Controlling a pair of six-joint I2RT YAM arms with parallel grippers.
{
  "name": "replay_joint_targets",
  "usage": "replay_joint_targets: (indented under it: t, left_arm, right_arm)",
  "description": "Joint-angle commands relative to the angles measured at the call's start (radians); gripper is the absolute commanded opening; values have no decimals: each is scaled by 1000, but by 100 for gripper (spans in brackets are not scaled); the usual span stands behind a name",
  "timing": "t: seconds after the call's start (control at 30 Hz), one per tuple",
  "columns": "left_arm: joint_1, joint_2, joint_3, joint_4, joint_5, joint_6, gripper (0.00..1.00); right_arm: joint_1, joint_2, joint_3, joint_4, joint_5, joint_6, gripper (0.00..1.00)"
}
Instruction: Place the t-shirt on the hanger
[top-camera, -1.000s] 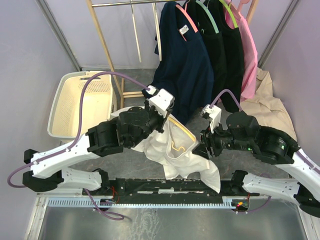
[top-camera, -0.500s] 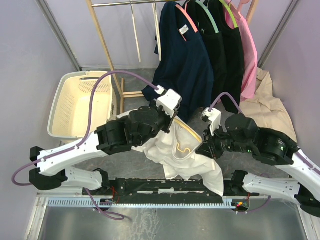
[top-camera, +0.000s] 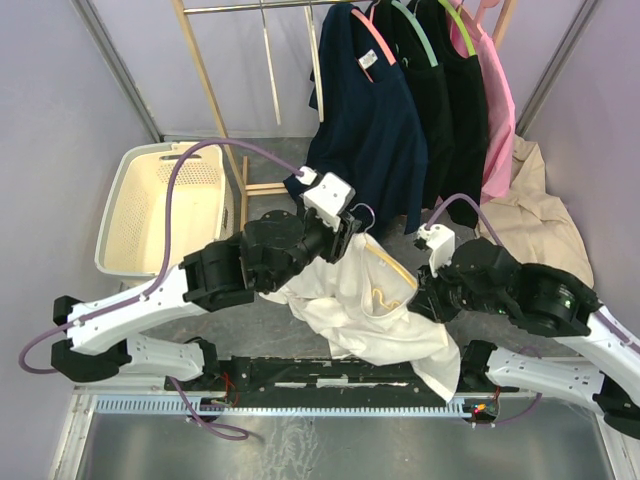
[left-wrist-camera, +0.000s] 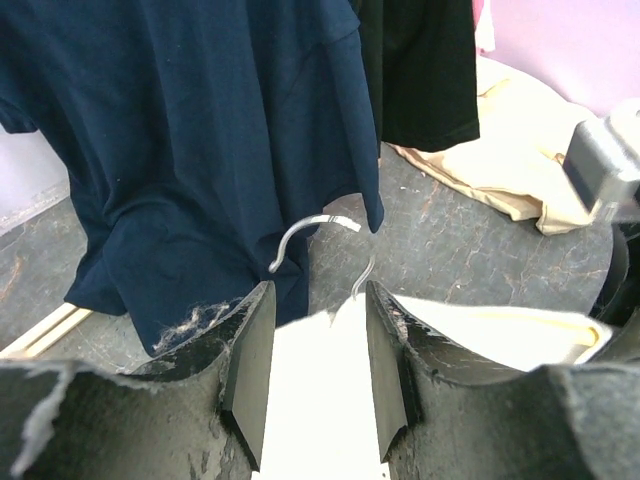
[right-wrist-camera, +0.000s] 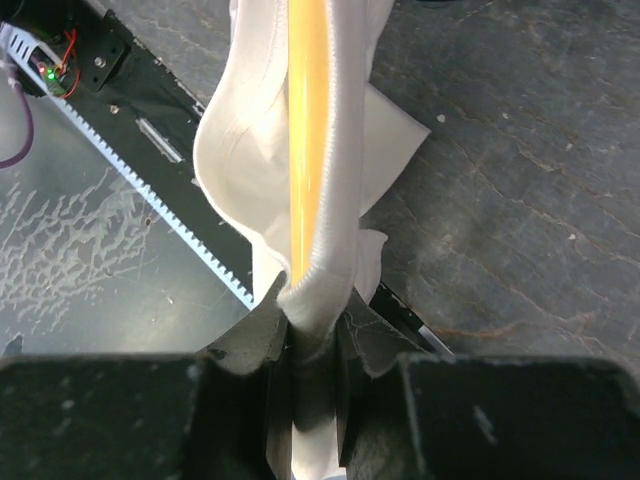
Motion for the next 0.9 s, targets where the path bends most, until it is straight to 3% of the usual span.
replay_joint_targets:
  t: [0.0,0.2,0.4,0.87]
  left_arm:
    - [-2,-97,-42,44,-51,-45,47]
    - [-2,-225,-187,-29,-139,-102,48]
    - [-2,-358,-322,-67,-190,-149,54]
    - [-1,-502,-393,-178,-248,-177,71]
  right_arm:
    - [-3,-59,27,28,109,19,1]
    - [-2,-93,117,-46,152,14,1]
    - [-3,-96,239,-110,80,-6,1]
    - [-3,-108,473,-222,-74,-22,1]
